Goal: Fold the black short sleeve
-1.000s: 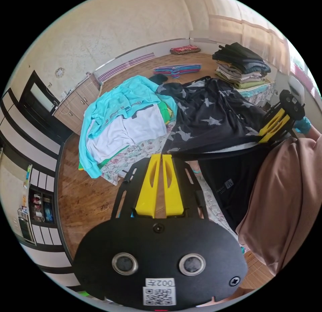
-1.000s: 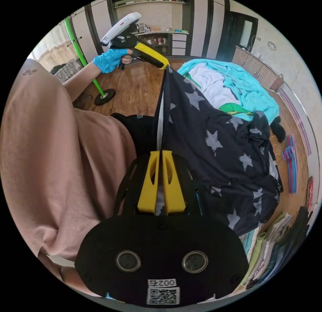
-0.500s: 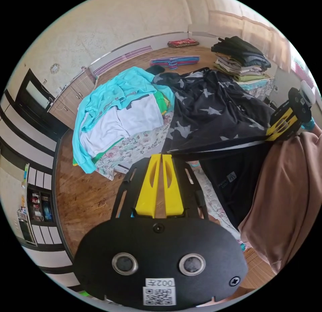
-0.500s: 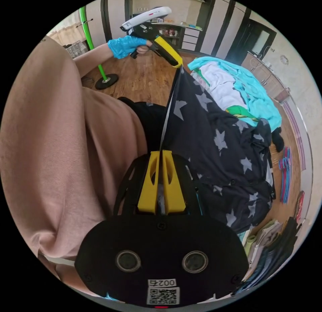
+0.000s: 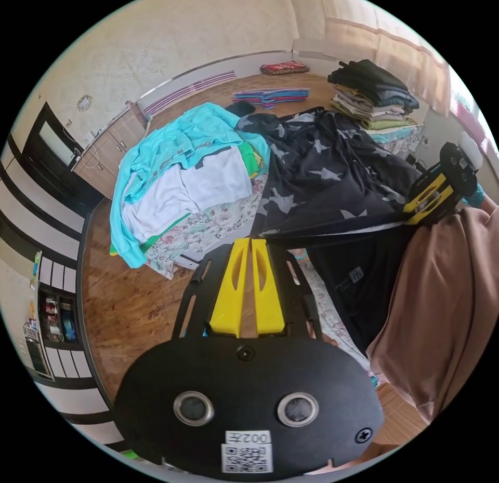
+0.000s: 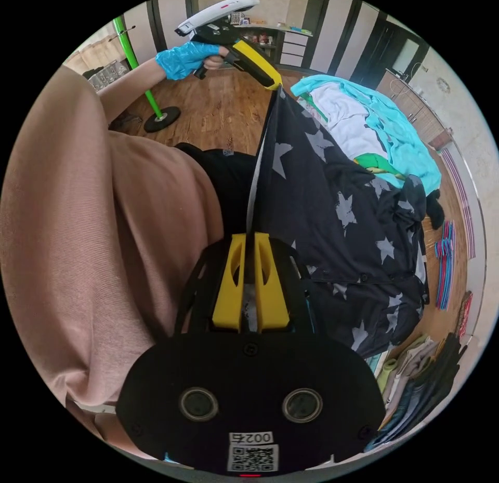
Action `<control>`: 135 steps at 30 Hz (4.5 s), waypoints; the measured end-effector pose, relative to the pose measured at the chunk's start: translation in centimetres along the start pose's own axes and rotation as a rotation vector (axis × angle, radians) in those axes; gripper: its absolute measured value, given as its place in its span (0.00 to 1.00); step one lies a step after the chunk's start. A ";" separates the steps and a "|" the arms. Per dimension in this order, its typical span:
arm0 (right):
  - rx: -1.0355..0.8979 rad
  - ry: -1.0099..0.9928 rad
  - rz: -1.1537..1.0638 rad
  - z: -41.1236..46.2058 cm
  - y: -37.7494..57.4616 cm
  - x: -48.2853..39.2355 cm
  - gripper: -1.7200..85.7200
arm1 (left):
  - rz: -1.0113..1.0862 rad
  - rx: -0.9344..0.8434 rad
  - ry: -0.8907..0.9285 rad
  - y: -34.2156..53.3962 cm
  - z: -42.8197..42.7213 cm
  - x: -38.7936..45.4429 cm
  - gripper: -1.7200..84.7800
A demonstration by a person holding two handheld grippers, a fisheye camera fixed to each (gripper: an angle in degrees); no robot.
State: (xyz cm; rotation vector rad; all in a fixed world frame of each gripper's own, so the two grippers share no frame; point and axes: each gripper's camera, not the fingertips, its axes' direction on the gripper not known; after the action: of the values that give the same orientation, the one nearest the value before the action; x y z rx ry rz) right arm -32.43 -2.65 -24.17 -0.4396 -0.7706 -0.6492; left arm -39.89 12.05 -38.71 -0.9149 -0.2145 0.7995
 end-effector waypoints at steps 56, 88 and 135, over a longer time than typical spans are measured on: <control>0.334 0.270 0.744 -12.5 26.3 27.7 0.07 | -0.108 0.091 0.161 -30.6 7.6 -2.4 0.01; 0.289 0.232 1.174 -6.3 36.1 72.3 0.18 | 0.072 0.061 0.118 -81.4 19.1 5.4 0.08; 0.333 0.016 1.063 -5.3 41.3 86.8 0.18 | -0.082 -0.125 0.115 -109.9 25.7 4.7 0.10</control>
State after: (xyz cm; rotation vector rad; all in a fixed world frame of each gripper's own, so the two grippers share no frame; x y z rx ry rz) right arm 45.27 -8.27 32.35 -0.4632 -0.5096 0.4626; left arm 8.62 -7.12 61.44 -1.0603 -0.2016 0.6608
